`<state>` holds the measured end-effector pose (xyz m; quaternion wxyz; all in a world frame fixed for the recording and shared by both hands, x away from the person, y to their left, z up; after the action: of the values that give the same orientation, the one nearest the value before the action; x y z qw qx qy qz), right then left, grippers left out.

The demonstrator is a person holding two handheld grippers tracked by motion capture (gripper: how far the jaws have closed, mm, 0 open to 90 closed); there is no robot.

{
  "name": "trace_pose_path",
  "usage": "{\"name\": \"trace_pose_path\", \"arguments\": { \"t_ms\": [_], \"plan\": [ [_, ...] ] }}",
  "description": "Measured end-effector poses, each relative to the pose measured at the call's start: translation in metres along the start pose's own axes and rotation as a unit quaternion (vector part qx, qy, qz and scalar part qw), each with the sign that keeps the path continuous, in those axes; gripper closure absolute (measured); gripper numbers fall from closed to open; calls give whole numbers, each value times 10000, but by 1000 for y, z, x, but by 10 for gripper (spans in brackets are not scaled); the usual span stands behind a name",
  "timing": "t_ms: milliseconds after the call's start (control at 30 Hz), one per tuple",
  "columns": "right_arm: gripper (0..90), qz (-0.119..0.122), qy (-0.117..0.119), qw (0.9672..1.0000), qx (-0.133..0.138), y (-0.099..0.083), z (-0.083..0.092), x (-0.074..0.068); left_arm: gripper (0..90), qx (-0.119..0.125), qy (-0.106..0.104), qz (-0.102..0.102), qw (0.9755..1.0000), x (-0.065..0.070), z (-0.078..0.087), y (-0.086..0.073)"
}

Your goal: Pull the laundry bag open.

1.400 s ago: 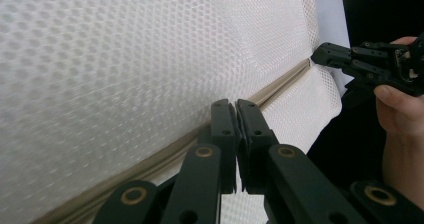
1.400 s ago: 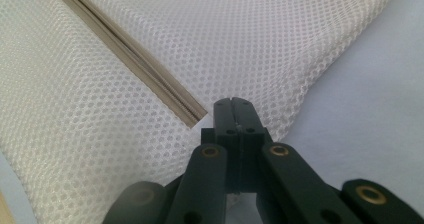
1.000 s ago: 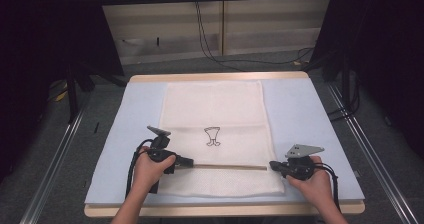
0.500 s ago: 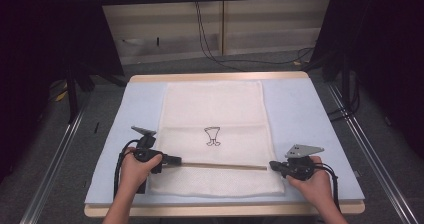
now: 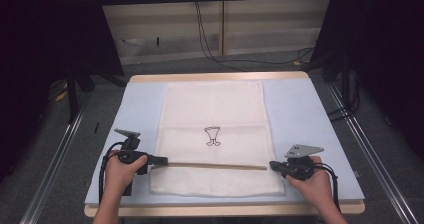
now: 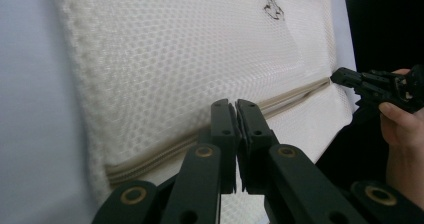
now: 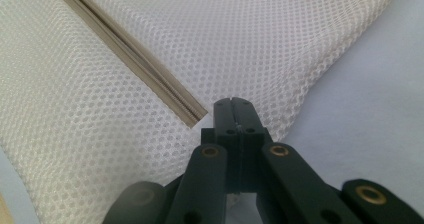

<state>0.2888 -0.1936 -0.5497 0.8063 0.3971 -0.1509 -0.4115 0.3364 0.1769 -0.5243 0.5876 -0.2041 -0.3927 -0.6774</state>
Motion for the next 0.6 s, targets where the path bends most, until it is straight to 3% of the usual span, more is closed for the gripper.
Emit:
{"name": "trace_pose_path", "arguments": {
  "t_ms": [167,300,433,600],
  "plan": [
    [900,-7,30,10000,11,0,0,0,872,121,166,99,9997,-13,13,0],
    [900,25,22,10000,-1,0,0,0,872,235,169,196,9994,-21,22,1],
    [900,17,23,10000,0,0,0,0,871,197,298,209,9991,-29,29,-1],
    [900,-8,44,10000,-28,0,0,0,871,214,218,298,9991,-36,37,-3]
  ]
}}
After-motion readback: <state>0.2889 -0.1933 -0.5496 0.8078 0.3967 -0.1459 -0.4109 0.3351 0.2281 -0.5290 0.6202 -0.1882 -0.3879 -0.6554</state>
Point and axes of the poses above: each handheld gripper's, and its own axes: z roughly backward along the jaws, y roughly out of its top, x roughly to its right, the point moved 10 cm from there along -z, roughly forward along the jaws, and after that the axes turned 3 degrees about x, right-handed, at the moved point
